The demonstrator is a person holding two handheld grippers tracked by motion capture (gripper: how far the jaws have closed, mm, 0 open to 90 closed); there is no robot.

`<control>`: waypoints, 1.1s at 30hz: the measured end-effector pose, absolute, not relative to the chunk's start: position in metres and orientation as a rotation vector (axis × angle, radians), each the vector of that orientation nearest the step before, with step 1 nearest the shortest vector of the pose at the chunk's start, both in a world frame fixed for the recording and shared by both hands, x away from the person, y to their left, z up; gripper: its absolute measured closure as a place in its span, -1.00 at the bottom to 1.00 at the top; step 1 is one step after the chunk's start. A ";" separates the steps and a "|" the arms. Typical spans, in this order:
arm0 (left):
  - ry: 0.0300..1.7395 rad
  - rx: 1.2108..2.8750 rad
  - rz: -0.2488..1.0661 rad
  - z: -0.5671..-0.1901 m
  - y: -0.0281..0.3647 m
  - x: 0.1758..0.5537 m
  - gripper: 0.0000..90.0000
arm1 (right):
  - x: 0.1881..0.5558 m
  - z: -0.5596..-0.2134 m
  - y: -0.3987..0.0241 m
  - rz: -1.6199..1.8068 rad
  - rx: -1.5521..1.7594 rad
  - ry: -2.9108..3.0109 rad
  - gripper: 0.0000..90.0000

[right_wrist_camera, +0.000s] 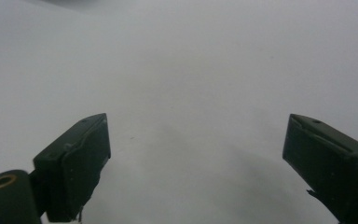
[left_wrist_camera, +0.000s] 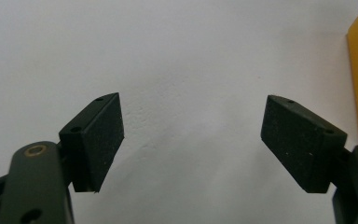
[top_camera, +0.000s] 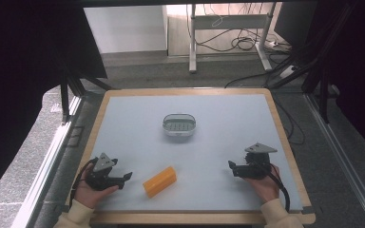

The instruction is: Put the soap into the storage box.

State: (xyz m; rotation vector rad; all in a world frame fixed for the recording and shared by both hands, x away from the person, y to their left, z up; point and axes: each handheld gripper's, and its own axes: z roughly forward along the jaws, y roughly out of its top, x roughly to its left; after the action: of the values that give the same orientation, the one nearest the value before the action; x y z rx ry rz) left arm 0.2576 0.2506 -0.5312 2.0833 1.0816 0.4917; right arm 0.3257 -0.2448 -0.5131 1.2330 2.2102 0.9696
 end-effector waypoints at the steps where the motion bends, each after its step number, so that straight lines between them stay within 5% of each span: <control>1: 1.083 2.085 0.492 -0.531 0.250 0.257 -0.54 | 0.323 -0.511 -0.245 0.970 1.222 2.209 -0.79; 33: 1.170 1.968 0.439 -0.490 0.268 0.257 -0.45 | 0.309 -0.501 -0.250 1.015 1.123 2.175 -0.62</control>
State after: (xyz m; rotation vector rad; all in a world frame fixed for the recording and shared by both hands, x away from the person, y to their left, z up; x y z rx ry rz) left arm 0.2566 0.2677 -0.4899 1.9681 1.1698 0.4388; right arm 0.3094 -0.2503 -0.5006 1.1233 2.1752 1.0149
